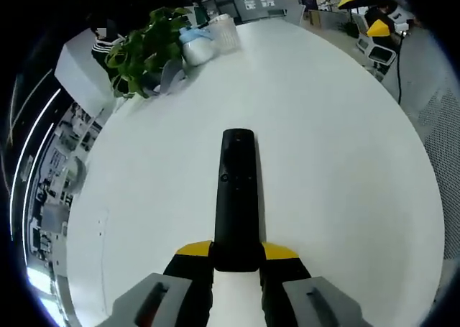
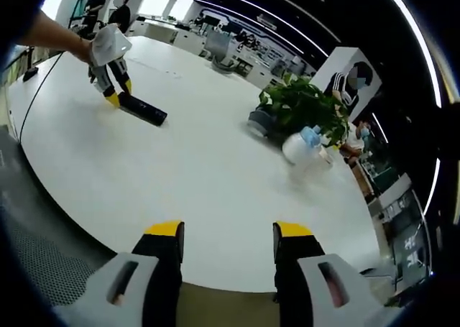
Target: Press the specified remote control buttons in sequence, fully releasing each button before pressing the next.
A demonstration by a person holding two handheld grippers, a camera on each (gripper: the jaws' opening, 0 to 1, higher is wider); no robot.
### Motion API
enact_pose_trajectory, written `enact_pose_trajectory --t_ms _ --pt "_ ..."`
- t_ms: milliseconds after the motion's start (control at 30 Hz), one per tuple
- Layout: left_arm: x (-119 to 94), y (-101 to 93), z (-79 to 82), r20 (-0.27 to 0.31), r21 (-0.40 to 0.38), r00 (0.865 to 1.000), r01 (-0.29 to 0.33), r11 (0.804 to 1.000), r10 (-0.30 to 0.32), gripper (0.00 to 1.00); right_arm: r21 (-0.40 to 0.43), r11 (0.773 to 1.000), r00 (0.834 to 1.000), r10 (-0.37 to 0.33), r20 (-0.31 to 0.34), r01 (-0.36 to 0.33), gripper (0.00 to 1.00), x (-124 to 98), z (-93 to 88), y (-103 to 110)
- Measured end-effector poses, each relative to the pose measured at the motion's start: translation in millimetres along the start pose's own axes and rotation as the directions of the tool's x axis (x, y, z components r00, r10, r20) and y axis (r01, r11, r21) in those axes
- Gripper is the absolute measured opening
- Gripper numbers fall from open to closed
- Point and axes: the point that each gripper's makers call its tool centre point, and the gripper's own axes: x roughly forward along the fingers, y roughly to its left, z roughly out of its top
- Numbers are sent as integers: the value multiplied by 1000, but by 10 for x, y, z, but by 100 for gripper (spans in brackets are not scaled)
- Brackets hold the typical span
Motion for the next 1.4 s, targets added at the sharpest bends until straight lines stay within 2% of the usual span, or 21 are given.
enact_pose_trajectory --t_ms 300,633,900,967,1000,1033,1167,1333,1400 --pt "60 95 4 -13 56 1000 -18 998 19 24 13 1000 1000 5 -5 -5 49 1 -9 1" --pt "98 106 -5 -3 23 1000 14 1000 -14 24 23 1000 1000 8 -3 -8 49 0 -4 4" --pt "98 91 -5 14 45 1000 25 999 -26 24 40 999 1000 16 9 -16 50 -3 15 15" --pt "107 73 -3 24 61 999 33 998 -35 22 47 999 1000 19 16 -20 51 -7 29 20" --pt "110 86 -4 21 72 1000 8 997 -10 20 48 999 1000 21 17 -21 52 -7 32 23" --pt "105 73 30 22 133 999 22 991 -25 20 48 999 1000 21 15 -22 52 -6 28 27" --pt "134 116 74 23 127 1000 -12 992 9 19 57 998 1000 18 17 -19 52 -6 29 17" --pt "140 142 69 19 100 1000 -18 995 16 19 55 998 1000 21 17 -21 53 -5 32 27" --pt "134 162 53 23 35 999 -30 999 29 19 56 998 1000 22 21 -23 53 -6 41 31"
